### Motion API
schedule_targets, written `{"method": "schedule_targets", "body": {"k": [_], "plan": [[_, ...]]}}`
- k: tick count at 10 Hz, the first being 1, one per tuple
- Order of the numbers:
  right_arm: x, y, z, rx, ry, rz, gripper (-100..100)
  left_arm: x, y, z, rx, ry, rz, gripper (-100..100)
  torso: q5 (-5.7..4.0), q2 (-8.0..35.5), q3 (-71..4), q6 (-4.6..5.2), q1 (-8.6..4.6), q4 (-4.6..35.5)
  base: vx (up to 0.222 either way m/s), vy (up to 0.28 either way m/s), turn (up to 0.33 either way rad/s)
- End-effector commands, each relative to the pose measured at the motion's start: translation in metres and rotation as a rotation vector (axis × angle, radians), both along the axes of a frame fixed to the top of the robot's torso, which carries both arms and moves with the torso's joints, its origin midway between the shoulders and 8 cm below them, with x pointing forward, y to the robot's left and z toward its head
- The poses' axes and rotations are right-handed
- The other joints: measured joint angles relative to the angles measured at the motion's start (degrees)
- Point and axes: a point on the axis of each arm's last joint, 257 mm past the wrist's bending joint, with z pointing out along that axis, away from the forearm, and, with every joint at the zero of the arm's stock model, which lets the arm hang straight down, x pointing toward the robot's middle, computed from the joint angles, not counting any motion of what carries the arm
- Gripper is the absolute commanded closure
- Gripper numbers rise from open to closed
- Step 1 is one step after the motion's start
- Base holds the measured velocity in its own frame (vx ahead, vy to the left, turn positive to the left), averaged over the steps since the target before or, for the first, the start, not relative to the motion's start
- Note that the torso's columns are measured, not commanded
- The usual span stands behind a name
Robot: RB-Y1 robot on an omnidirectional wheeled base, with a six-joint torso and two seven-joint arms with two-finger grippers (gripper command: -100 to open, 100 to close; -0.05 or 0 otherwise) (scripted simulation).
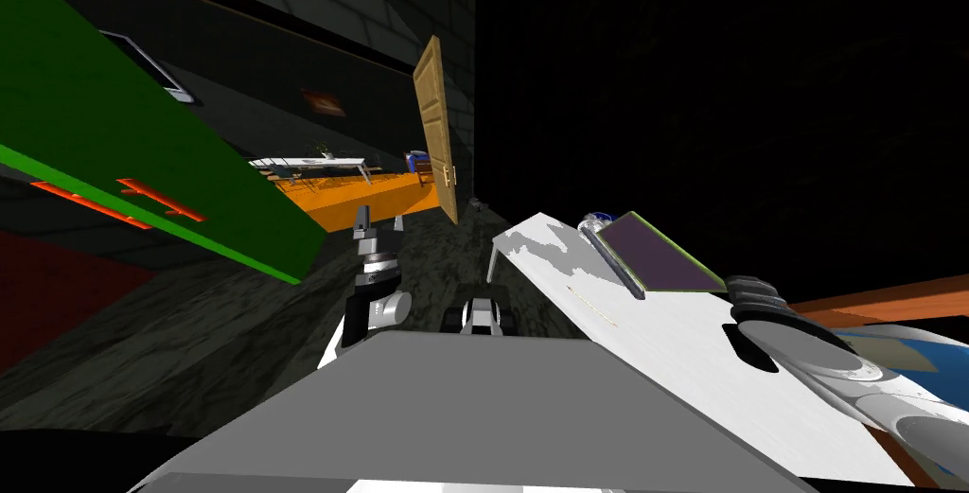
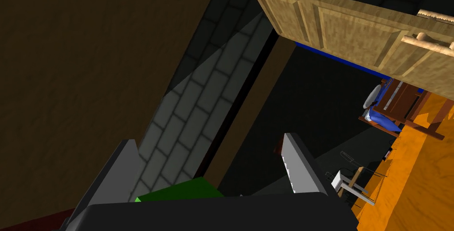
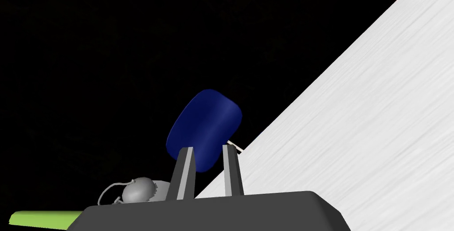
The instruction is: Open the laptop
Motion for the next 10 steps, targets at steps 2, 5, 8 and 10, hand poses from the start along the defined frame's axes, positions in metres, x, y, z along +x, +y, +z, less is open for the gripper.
{"method": "schedule_targets", "body": {"k": [2, 5, 8, 10], "plan": [[0.037, 0.023, -0.017, 0.020, 0.030, 0.071, 100, 0.000, 0.000, 0.000, 0.000, 0.000, 0.000, 0, -0.06, 0.10, 0.07, 0.71, 0.16, -0.09, 0.038, 0.005, -0.171], [0.069, 0.041, -0.023, 0.015, 0.059, 0.131, 100, 0.000, 0.000, 0.000, 0.000, 0.000, 0.000, 0, 0.26, -0.09, -0.11, 0.09, 0.39, -0.04, 0.004, 0.004, -0.105], [0.082, 0.032, 0.014, -0.017, 0.015, 0.140, -100, 0.000, 0.000, 0.000, 0.000, 0.000, 0.000, 0, 0.51, 0.34, 0.09, 0.63, 0.58, 0.10, 0.028, 0.044, -0.125], [0.089, 0.024, 0.040, -0.029, 0.015, 0.150, -100, 0.000, 0.000, 0.000, 0.000, 0.000, 0.000, 0, 1.12, 0.57, 0.17, 0.53, 1.31, 0.34, 0.003, 0.051, -0.028]]}}
